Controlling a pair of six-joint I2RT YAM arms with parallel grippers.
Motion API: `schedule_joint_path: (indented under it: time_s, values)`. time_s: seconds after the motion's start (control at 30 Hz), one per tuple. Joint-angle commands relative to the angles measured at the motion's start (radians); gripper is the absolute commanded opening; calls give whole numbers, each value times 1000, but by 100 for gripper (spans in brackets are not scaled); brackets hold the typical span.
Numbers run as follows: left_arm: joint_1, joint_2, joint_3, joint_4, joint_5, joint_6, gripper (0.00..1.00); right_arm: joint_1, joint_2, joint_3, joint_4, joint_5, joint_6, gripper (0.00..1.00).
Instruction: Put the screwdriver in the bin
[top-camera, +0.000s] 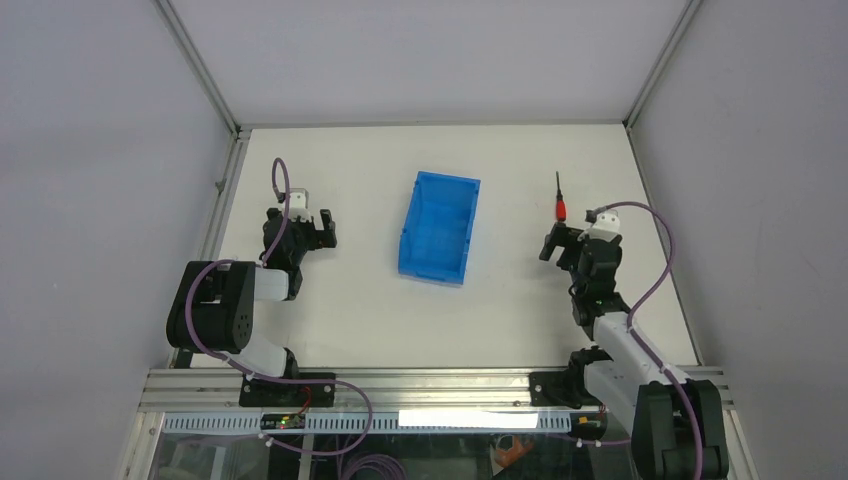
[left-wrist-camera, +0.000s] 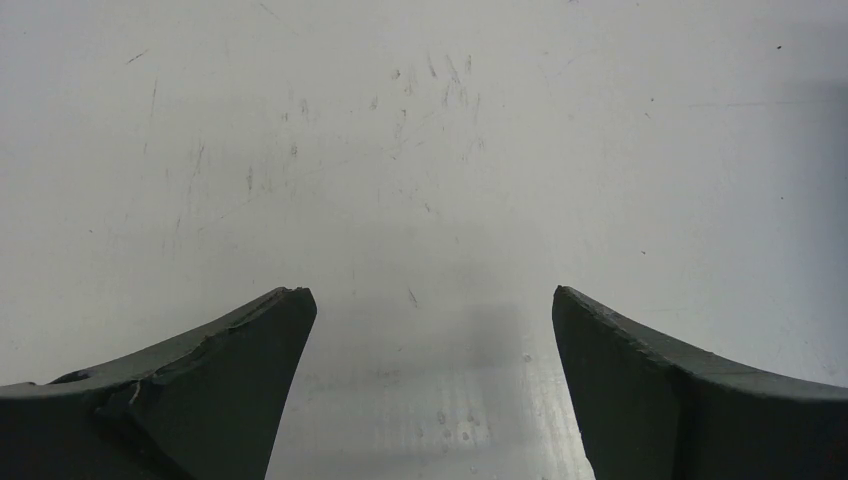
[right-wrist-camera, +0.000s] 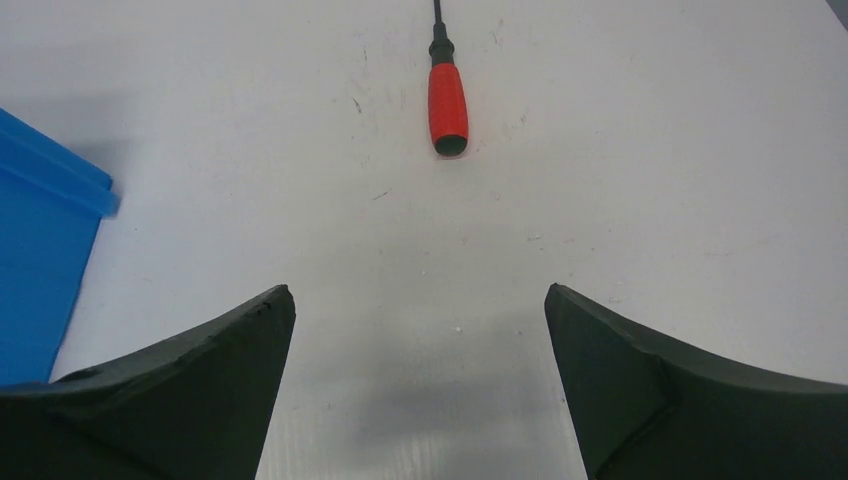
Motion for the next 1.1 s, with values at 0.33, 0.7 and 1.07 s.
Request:
schedule_joint_path:
  time_s: [0.33, 0.7, 1.07]
  values:
    - [-12, -35, -2, 28, 9, -19, 99, -9, 335, 695, -700, -24, 46, 99]
    - [-10, -33, -2, 28, 8, -19, 99, -94, 932, 1275, -1111, -149, -84, 97]
    - [-11, -34, -2, 28, 8, -19, 99, -118, 1173, 1382, -1127, -89, -90, 72]
